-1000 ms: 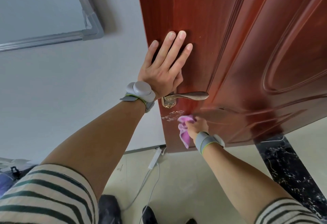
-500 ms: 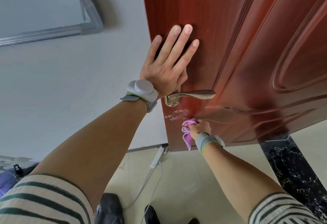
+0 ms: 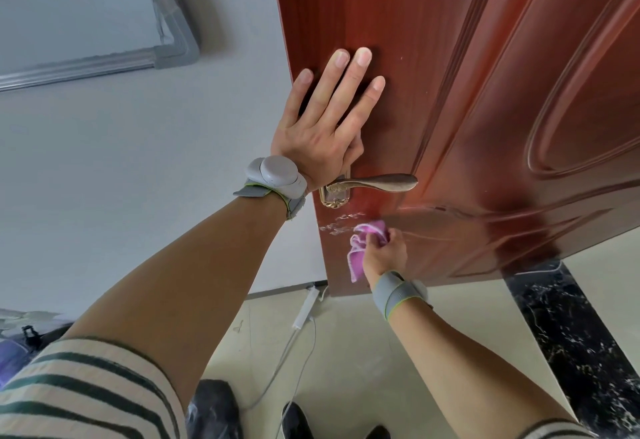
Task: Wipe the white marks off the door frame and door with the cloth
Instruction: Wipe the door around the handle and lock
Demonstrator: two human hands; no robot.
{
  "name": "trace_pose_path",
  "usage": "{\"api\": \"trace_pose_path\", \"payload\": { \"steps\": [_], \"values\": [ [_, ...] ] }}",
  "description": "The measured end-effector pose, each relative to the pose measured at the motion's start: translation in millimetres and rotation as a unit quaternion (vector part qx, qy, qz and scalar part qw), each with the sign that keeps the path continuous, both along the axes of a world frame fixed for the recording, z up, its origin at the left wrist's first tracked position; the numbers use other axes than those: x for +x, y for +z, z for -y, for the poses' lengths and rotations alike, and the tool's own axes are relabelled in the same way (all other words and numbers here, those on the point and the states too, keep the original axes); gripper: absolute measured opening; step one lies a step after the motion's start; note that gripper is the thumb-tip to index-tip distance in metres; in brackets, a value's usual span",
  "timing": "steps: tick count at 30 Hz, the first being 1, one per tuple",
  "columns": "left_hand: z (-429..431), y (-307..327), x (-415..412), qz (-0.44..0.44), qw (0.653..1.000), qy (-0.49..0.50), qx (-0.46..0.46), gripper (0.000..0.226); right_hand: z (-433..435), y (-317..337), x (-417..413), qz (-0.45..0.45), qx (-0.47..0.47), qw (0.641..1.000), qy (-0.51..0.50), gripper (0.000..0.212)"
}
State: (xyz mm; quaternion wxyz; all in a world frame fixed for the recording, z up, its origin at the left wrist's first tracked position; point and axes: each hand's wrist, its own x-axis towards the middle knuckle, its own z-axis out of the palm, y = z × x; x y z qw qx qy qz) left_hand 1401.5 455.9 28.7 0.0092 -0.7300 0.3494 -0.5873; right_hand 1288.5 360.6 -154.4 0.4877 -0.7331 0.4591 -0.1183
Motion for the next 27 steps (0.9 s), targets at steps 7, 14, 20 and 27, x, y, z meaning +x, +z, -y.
{"api": "trace_pose_path", "payload": {
  "steps": [7,14,20,27],
  "values": [
    [-0.5,1.8,2.2,0.008,1.000,-0.002,-0.001,0.057,-26.4,11.7,25.9,0.020,0.010,0.995,0.094,0.023],
    [-1.6,2.4,0.7,-0.004,1.000,-0.002,0.002,0.057,-19.4,8.4,2.3,0.037,0.002,0.998,0.056,0.014],
    [-1.9,3.2,1.8,0.001,1.000,-0.003,0.003,0.055,-47.8,25.5,29.9,0.112,-0.001,0.992,0.056,0.019],
    [-2.3,2.6,0.2,-0.003,1.000,-0.007,0.003,0.055,-33.7,11.5,14.5,0.065,-0.001,0.996,0.055,0.019]
  ]
}}
